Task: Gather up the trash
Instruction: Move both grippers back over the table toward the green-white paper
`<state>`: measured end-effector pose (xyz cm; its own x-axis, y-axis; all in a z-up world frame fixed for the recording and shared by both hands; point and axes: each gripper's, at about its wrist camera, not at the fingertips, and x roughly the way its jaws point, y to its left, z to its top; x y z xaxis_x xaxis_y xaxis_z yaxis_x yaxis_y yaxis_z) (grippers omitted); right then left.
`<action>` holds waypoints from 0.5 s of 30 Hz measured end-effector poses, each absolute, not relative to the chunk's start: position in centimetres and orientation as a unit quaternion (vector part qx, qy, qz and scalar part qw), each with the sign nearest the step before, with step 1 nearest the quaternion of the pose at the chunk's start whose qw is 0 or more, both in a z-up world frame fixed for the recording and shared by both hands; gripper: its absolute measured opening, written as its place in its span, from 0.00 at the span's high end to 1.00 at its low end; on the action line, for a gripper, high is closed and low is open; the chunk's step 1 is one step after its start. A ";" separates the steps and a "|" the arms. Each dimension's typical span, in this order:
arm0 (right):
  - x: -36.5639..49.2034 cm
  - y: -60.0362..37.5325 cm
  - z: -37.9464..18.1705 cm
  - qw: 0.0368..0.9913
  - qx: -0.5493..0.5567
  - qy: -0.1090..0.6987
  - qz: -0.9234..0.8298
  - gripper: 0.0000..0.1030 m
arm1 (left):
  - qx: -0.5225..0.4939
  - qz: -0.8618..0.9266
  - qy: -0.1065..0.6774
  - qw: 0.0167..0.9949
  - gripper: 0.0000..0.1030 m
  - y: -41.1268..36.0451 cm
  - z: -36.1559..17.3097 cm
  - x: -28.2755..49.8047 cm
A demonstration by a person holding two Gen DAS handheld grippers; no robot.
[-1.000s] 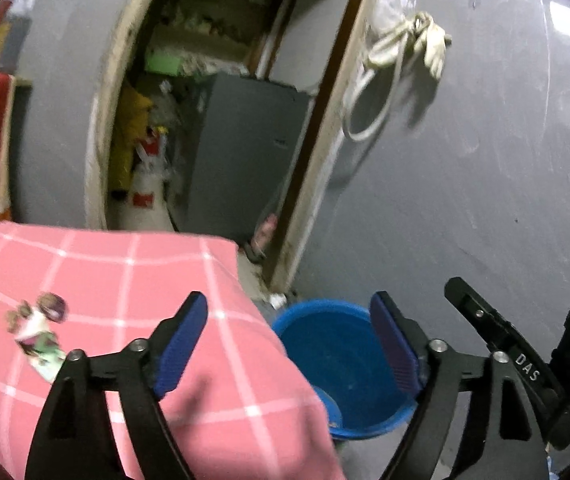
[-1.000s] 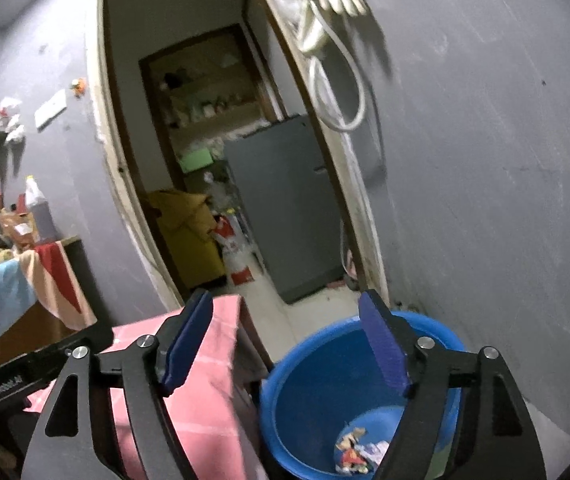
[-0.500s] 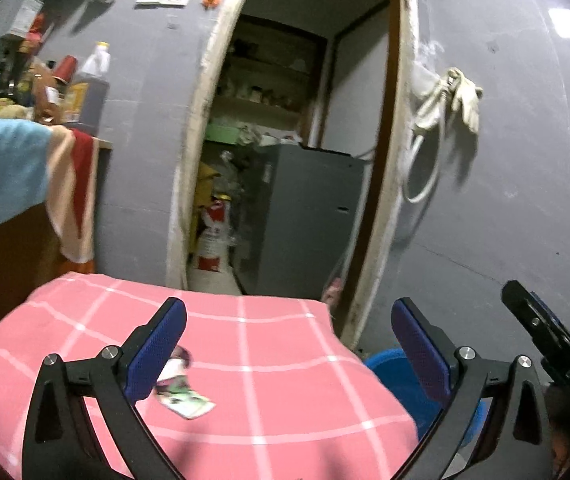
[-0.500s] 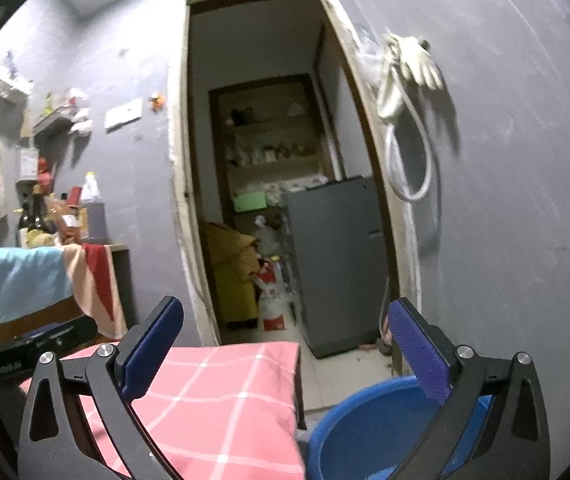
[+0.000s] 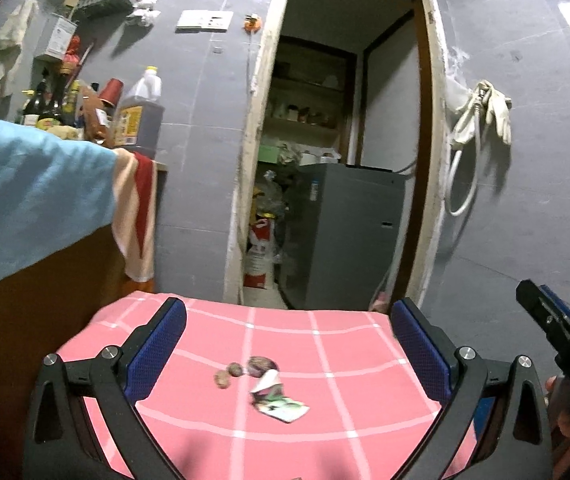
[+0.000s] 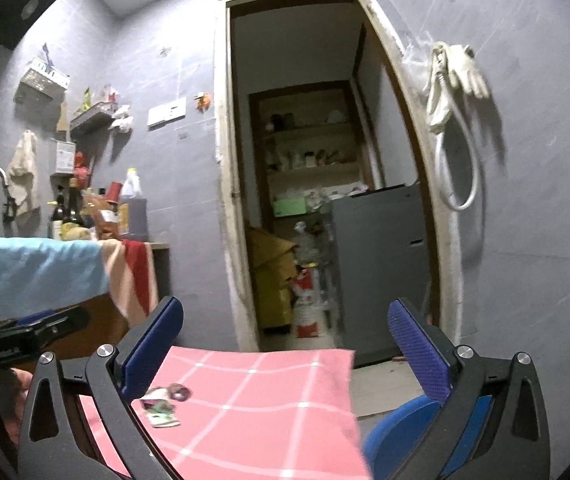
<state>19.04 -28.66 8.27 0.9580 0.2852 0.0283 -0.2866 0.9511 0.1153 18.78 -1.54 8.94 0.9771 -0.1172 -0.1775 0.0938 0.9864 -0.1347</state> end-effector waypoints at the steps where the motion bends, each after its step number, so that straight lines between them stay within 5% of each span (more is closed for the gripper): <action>1: 19.2 -28.2 8.1 0.987 0.059 -0.002 0.152 0.00 | -0.064 -0.051 0.093 0.992 0.03 -1.2 8.9 18.8; 15: 23.5 -20.1 5.3 0.960 -0.020 0.134 0.246 0.00 | -0.074 -0.005 0.132 0.988 0.03 3.6 6.9 19.0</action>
